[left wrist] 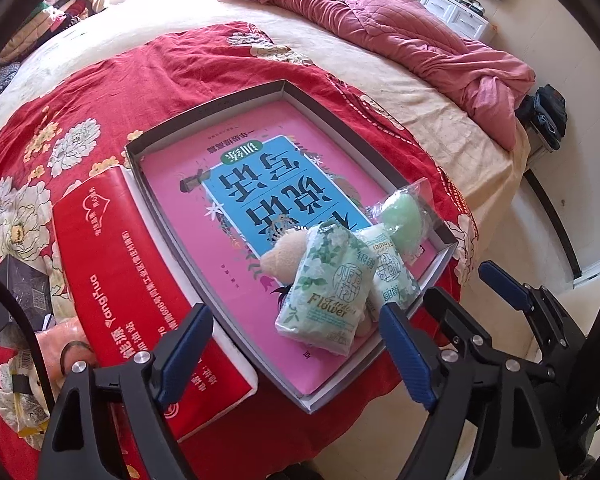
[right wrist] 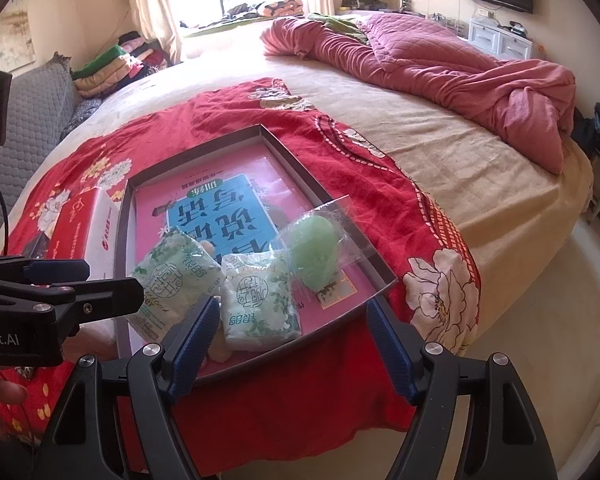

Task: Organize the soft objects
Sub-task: 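Withdraw both open tools from the tray, then move both open tools over the pile toward the scrunchie and bagged bun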

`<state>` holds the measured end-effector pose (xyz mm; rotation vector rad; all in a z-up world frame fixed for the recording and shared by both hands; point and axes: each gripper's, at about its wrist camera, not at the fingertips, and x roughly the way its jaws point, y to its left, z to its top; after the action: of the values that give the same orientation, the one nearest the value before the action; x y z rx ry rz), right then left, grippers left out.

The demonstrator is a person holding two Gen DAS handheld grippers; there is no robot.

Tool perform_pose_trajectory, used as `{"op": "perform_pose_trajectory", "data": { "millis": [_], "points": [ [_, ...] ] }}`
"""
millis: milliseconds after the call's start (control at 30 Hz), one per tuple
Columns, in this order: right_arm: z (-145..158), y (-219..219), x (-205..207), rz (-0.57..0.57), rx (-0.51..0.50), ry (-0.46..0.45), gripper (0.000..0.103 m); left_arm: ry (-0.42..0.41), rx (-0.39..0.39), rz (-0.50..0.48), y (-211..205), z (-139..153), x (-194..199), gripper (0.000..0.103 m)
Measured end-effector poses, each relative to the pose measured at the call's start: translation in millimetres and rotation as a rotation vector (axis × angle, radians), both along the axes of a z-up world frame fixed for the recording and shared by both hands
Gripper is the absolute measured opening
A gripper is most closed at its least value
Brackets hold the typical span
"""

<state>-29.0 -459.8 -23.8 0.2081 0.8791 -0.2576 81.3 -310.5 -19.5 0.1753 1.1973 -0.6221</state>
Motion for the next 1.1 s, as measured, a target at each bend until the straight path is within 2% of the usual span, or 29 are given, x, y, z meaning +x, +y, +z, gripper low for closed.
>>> {"op": "perform_pose_trajectory", "data": {
  "millis": [600,800,1100],
  "points": [
    [36,37,-1,0.032,-0.029,-0.051,0.078,-0.069,-0.002,0.087,65,26,-12,0.087],
    [46,60,1,0.063,-0.042,-0.066,0.078,-0.09,-0.032,0.136,98,38,-16,0.087],
    [61,105,9,0.128,-0.052,-0.079,0.078,-0.101,-0.032,0.23,156,47,-15,0.087]
  ]
}}
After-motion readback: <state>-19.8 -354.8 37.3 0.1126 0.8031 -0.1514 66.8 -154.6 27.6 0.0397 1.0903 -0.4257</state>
